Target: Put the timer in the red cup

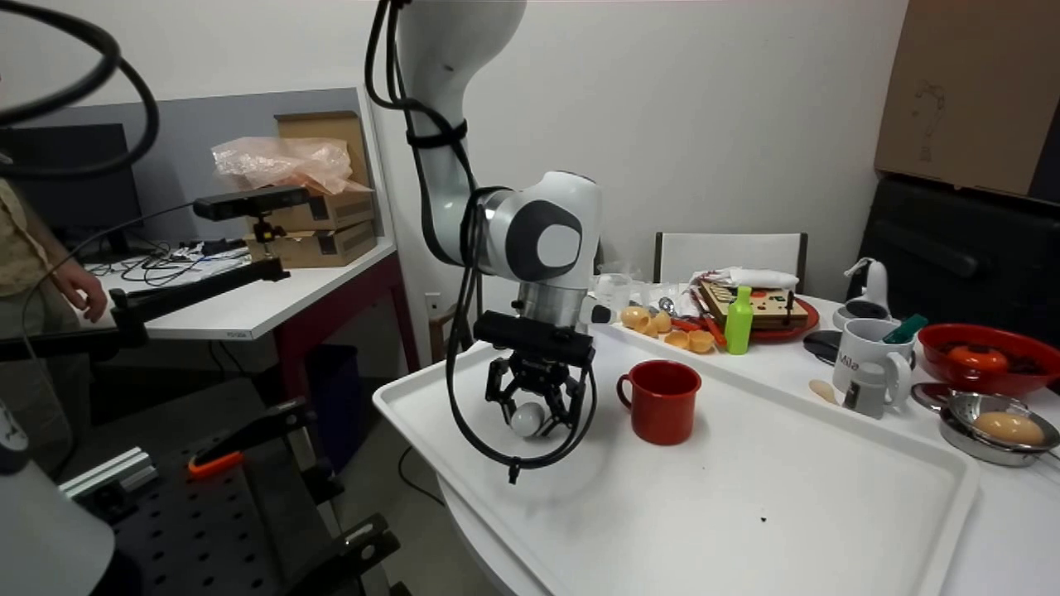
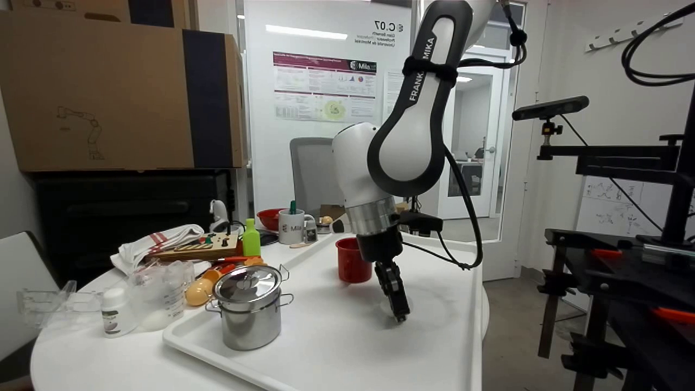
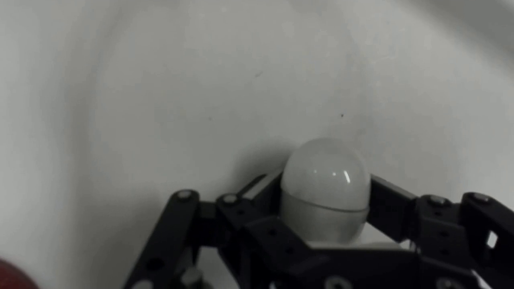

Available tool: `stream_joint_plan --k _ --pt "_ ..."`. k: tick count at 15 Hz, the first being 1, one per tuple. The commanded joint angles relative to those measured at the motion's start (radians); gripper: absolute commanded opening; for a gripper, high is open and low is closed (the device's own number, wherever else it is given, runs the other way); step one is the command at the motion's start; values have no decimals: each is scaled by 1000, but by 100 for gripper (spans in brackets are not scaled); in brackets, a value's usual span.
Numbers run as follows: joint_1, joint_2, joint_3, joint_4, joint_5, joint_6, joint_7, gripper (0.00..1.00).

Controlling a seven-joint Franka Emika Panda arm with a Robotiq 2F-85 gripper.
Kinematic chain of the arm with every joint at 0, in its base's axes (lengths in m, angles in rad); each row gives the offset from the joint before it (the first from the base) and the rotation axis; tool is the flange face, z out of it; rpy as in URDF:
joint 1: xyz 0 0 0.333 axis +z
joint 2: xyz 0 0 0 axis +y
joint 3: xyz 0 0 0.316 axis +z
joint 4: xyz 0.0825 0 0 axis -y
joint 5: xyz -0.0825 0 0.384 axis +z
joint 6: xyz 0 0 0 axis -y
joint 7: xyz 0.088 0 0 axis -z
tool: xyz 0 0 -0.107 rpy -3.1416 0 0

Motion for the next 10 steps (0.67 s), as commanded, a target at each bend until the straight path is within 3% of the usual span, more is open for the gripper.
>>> stream_joint_plan --k 1,5,8,10 --pt "23 0 -19 14 -9 -13 6 14" --pt "45 -44 -58 31 -29 -46 23 1" --pt "53 -63 -87 70 -38 -74 29 8" --pt "61 -73 -106 101 -46 -98 37 8"
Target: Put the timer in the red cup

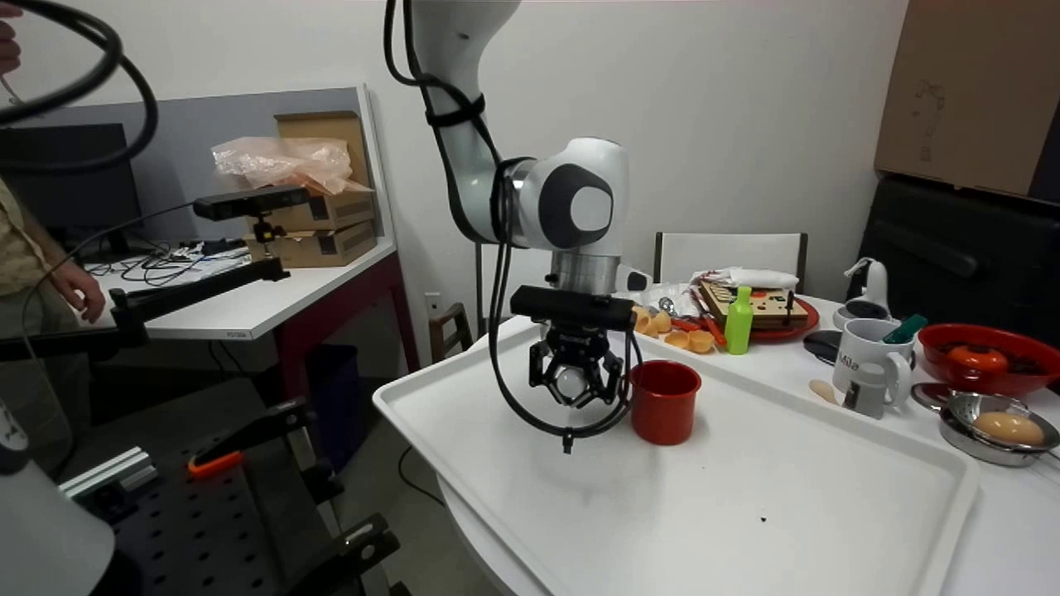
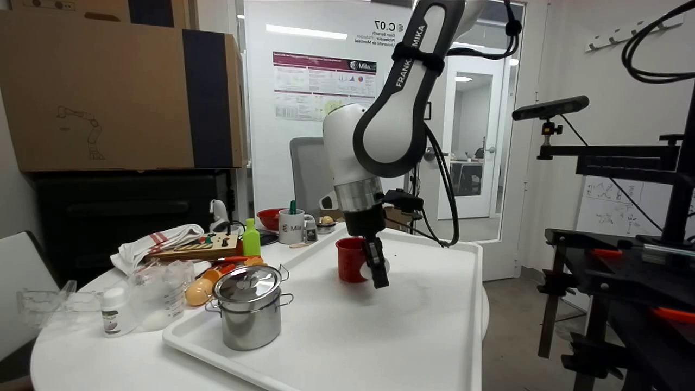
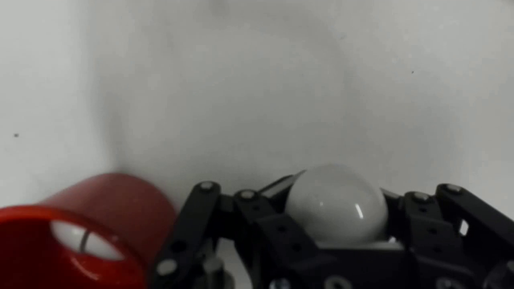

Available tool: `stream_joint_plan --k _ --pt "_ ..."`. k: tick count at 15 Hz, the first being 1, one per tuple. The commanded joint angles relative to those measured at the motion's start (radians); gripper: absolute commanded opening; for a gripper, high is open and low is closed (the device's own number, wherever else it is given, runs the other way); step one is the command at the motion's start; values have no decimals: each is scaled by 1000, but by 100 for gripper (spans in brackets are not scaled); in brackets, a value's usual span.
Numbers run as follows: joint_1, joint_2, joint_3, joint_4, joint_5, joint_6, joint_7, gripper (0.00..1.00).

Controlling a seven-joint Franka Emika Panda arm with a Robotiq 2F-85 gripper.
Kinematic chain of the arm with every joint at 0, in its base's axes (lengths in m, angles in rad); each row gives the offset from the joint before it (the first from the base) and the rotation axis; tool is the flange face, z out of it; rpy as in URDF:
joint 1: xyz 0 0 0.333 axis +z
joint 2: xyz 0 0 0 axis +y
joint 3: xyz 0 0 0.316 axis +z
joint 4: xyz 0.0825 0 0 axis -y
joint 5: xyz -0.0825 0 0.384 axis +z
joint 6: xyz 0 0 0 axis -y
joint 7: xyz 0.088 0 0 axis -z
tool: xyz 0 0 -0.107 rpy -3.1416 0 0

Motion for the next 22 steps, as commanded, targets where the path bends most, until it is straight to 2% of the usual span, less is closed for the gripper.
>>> stream_joint_plan --k 1,6,15,22 --pt "26 -33 -37 44 -30 -64 32 7" --pt "34 -33 -52 88 -38 -91 41 7" --pt "91 -89 -103 46 -97 -36 148 7" --pt "37 -160 -130 35 -78 -38 150 7"
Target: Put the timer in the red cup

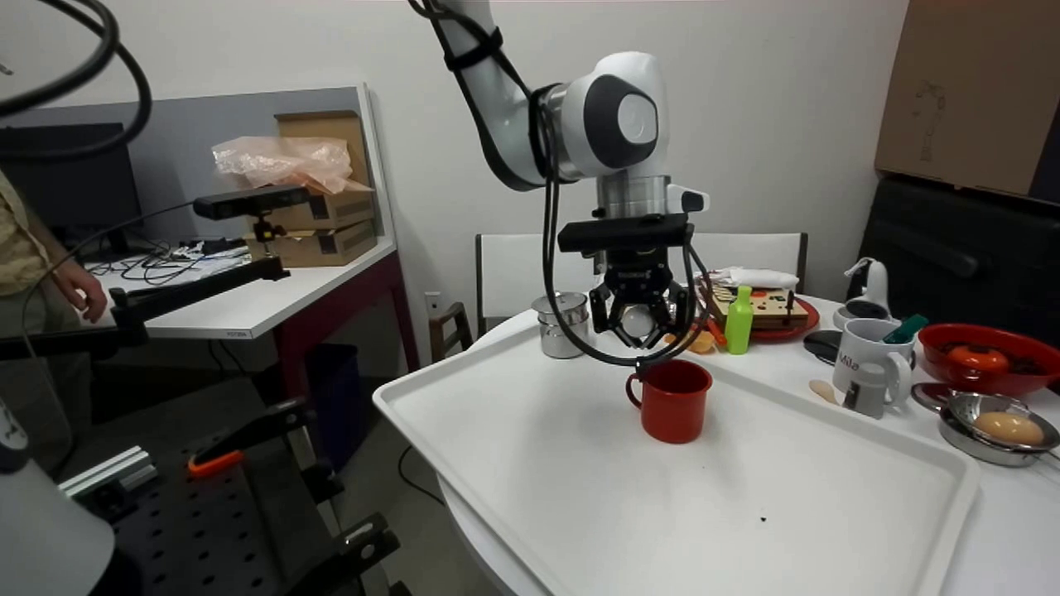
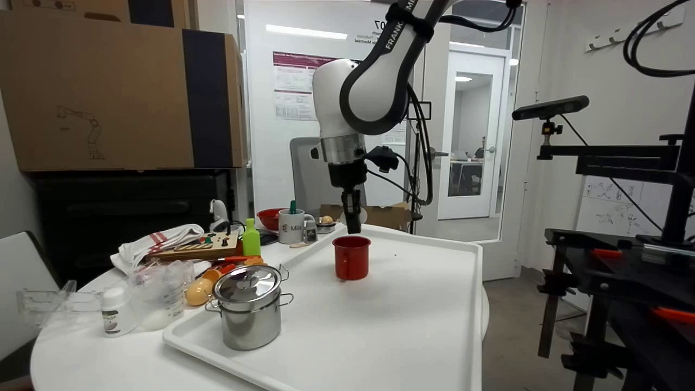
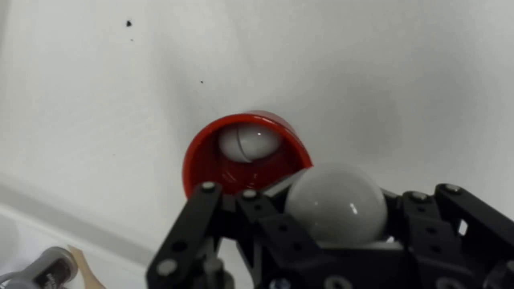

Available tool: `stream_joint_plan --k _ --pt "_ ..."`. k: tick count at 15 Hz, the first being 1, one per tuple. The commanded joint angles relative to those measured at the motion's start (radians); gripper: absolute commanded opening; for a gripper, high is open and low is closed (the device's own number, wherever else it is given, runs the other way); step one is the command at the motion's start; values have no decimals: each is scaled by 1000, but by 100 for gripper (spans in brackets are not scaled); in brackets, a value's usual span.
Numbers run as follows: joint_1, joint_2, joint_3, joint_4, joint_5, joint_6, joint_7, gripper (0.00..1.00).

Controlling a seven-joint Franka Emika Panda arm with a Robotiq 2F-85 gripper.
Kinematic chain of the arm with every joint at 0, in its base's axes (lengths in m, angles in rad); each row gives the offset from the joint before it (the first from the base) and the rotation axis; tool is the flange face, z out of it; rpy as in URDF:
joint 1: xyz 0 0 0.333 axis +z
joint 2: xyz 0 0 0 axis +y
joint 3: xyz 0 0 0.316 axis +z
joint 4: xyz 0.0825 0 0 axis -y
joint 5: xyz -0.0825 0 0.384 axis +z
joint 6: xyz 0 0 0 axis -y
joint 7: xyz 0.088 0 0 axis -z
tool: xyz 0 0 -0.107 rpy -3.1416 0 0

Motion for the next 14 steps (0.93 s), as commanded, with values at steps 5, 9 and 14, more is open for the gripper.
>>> stream_joint_plan --k 5,9,14 --pt "-55 -4 -12 17 -2 -44 10 7" --pt "-55 39 -6 50 -10 -54 0 8" --pt "-51 77 -4 76 -16 -41 -4 7"
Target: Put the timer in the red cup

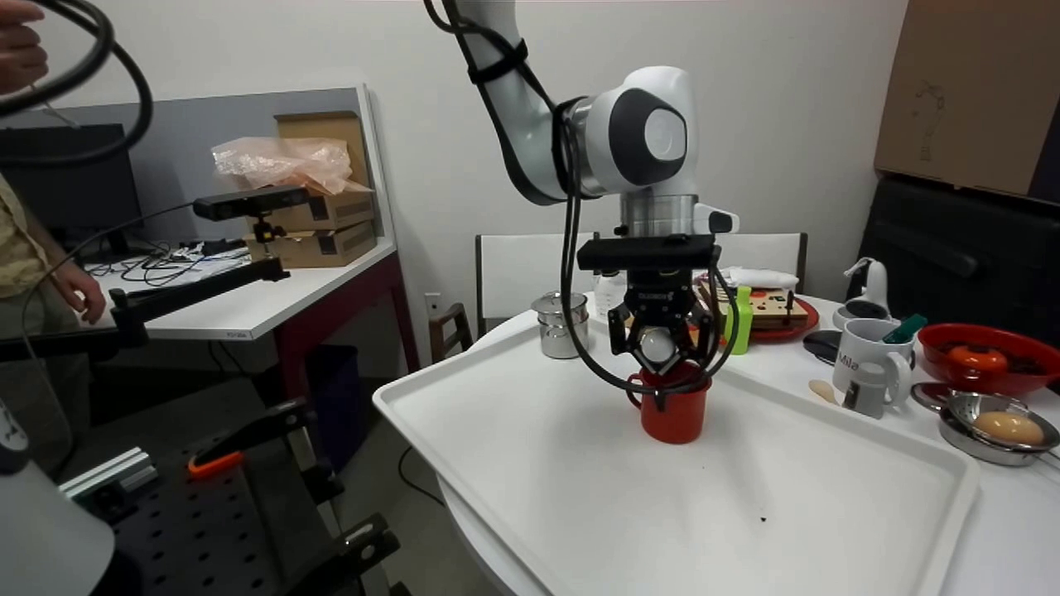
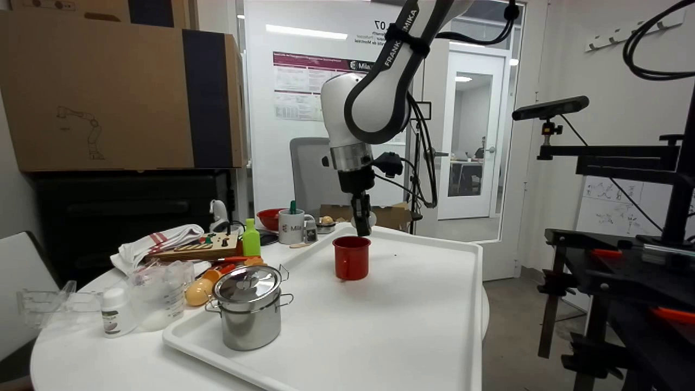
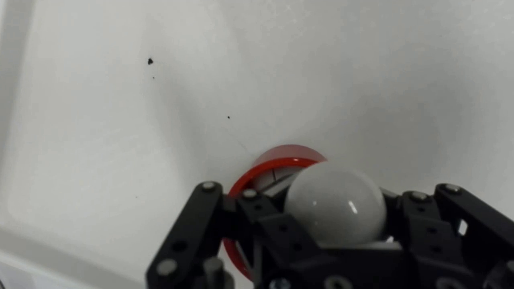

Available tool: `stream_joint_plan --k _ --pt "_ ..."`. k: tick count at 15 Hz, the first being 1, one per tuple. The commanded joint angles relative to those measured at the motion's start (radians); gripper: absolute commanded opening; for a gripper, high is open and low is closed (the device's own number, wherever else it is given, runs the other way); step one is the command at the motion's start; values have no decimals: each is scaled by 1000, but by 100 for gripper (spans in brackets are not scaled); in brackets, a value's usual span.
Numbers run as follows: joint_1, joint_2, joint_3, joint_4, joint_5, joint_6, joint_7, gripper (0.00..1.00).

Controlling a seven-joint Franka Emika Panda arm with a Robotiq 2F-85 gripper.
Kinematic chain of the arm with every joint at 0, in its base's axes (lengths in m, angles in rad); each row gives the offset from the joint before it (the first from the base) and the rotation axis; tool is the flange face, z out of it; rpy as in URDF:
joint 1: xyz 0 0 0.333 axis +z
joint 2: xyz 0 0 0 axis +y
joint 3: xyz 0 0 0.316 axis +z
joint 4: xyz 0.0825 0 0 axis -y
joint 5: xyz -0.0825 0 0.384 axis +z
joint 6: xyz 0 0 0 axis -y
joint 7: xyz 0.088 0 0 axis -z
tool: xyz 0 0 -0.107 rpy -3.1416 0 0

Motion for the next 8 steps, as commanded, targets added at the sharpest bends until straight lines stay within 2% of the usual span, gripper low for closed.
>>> stream_joint_plan --k 1,8 --pt "3 31 -2 40 -20 0 -2 7" --pt "6 37 -14 33 -41 81 0 7"
